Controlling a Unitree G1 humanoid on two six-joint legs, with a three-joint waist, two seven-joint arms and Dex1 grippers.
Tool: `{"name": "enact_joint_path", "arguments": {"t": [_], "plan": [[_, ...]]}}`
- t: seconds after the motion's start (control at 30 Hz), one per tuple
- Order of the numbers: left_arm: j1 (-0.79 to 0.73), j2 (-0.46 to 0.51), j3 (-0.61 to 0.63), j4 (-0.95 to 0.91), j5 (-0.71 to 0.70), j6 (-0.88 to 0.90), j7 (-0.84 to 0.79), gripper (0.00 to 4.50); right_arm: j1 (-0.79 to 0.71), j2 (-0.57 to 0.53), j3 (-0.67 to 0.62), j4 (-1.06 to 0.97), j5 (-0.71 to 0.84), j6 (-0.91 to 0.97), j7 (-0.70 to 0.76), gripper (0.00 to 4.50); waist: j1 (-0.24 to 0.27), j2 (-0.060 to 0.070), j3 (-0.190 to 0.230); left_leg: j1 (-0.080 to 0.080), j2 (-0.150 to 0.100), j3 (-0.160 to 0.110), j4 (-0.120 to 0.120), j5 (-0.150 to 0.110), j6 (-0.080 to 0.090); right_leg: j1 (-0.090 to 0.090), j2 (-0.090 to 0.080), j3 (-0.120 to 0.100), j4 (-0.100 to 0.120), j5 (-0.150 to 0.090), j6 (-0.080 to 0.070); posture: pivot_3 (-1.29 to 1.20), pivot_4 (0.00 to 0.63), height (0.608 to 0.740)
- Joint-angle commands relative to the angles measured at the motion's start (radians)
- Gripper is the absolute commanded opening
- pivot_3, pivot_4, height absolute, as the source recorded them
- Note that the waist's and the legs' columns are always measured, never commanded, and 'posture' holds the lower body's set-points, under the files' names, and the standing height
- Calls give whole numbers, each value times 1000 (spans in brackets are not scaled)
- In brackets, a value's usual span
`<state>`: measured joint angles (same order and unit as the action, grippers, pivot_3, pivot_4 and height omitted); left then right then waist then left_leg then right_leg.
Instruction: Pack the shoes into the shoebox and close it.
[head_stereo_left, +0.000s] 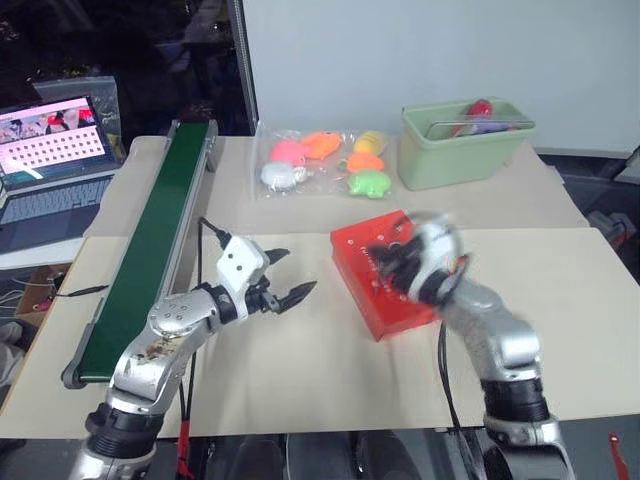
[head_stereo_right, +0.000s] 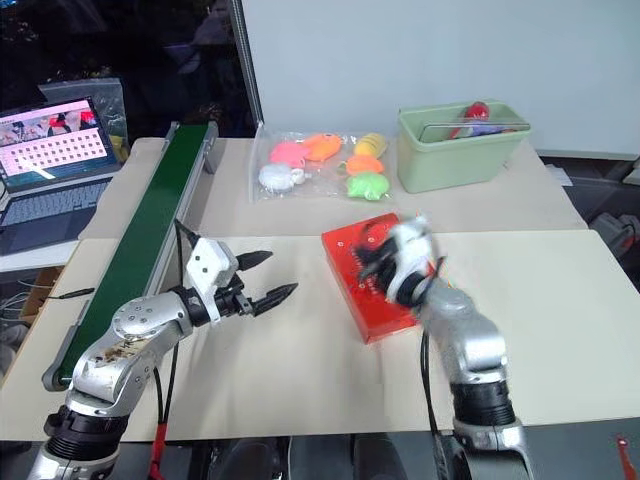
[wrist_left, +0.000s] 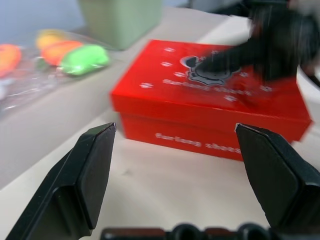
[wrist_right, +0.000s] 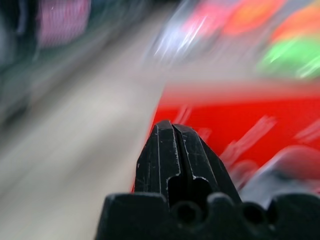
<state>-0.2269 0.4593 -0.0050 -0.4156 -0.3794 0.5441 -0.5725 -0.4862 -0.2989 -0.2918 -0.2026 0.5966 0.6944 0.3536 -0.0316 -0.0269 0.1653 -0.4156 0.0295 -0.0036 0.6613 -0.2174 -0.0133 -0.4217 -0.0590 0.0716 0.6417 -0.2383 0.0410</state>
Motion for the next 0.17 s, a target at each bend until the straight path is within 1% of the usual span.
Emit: {"name": "enact_joint_path", "arguments": {"t": [0.03,0.1,0.17], "plan": [[10,-24,70,-35,-17,17,74,4125,-1,-58,-201,-77,196,47,-12,76,12,0,0,0,0,0,0,0,0,0,0,-1,0,0,0,0,150,729],[12,-42,88,-34,-27,22,97,4125,24,-96,-200,-80,185,51,-7,76,13,0,0,0,1,-1,0,-1,2,0,1,-1,-1,0,0,0,150,729],[21,-53,86,-26,-5,14,120,4125,68,-135,-133,-70,92,31,-16,76,12,0,0,0,1,0,-1,-1,2,0,1,-1,0,0,0,0,150,729]]}}
